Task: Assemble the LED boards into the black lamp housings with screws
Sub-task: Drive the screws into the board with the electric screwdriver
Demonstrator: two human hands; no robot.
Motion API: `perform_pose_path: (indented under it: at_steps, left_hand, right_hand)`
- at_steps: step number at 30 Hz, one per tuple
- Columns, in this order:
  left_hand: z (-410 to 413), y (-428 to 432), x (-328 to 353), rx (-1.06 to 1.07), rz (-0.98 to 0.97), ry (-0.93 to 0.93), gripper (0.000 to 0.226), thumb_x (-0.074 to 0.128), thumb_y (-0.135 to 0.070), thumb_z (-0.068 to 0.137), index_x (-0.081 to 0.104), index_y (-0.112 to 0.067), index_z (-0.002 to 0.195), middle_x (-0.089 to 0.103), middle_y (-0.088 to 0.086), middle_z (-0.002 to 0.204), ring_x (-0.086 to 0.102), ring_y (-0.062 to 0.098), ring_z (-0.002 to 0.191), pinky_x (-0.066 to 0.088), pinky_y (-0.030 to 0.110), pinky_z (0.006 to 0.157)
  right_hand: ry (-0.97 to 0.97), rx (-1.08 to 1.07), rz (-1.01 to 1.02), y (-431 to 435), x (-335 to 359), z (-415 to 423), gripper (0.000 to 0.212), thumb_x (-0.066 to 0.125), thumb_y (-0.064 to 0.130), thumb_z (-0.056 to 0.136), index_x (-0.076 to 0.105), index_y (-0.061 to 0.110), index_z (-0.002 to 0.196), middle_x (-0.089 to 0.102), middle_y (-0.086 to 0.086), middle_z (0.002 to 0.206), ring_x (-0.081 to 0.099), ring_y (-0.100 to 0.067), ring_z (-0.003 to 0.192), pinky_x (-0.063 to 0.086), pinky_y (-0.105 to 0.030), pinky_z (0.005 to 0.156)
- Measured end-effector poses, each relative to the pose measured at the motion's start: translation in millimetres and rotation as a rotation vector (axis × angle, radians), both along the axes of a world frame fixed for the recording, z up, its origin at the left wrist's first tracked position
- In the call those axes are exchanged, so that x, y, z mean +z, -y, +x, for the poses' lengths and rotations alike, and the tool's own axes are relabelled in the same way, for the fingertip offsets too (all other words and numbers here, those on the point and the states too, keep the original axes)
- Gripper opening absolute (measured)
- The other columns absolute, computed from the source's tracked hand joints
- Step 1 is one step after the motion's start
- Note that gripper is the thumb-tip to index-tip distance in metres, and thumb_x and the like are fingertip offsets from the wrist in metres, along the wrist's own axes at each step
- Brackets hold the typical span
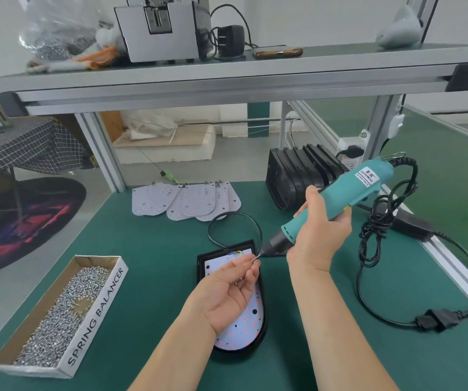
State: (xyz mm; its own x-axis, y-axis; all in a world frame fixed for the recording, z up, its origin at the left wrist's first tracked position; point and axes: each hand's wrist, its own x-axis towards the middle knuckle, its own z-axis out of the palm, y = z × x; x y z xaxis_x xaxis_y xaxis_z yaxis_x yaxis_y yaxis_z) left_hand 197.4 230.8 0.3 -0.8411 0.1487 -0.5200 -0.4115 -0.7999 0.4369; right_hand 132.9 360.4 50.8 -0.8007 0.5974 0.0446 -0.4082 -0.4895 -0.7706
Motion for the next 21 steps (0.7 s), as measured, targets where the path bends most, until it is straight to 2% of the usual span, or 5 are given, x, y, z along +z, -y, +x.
perform_pose_path:
  at_steps: [6,10,13,16,21]
  left_hand:
    - [-0.8,-1.7,-5.1,0.036,-0.071,-0.020,0.016,0.061,0.014,0.082,0.071,0.008,0.092,0.073,0.020,0.085,0.073,0.021,0.065,0.059,0.022,0.057]
    - [0.7,-4.6,-5.1,0.048,-0.115,-0.059,0.016,0.066,0.012,0.072,0.075,0.006,0.084,0.073,0.019,0.086,0.074,0.022,0.069,0.060,0.022,0.058]
    - [3.0,-8.0,-4.7,0.063,-0.181,-0.096,0.025,0.060,0.014,0.086,0.079,0.002,0.075,0.074,0.018,0.085,0.076,0.022,0.073,0.059,0.020,0.060]
    - [4.9,-14.0,-4.1,0.091,-0.238,-0.135,0.031,0.057,0.014,0.090,0.079,0.000,0.074,0.075,0.018,0.085,0.076,0.024,0.076,0.059,0.020,0.063]
    - [5.9,-20.2,-4.1,0.114,-0.261,-0.150,0.023,0.057,0.014,0.092,0.076,0.002,0.085,0.074,0.017,0.086,0.077,0.025,0.078,0.059,0.020,0.065]
  right_hand:
    - [-0.016,-0.022,0.059,1.6,3.1,1.1,0.019,0.075,0.023,0.077,0.057,0.020,0.084,0.059,-0.003,0.074,0.054,-0.020,0.060,0.050,-0.031,0.059]
    - [-0.029,-0.041,0.073,1.1,5.6,2.5,0.018,0.075,0.023,0.076,0.058,0.022,0.082,0.061,0.002,0.072,0.054,-0.021,0.062,0.050,-0.032,0.062]
    - [-0.039,-0.031,0.072,2.0,6.7,4.2,0.016,0.075,0.021,0.076,0.059,0.023,0.082,0.062,0.005,0.071,0.054,-0.019,0.064,0.050,-0.033,0.062]
    - [-0.032,0.009,0.052,1.2,7.4,5.9,0.015,0.075,0.020,0.075,0.061,0.024,0.081,0.060,0.004,0.072,0.052,-0.018,0.064,0.048,-0.028,0.061]
    - [-0.033,0.155,0.002,-6.0,4.7,4.8,0.015,0.073,0.014,0.076,0.064,0.023,0.085,0.055,0.008,0.071,0.044,-0.010,0.060,0.042,-0.019,0.058]
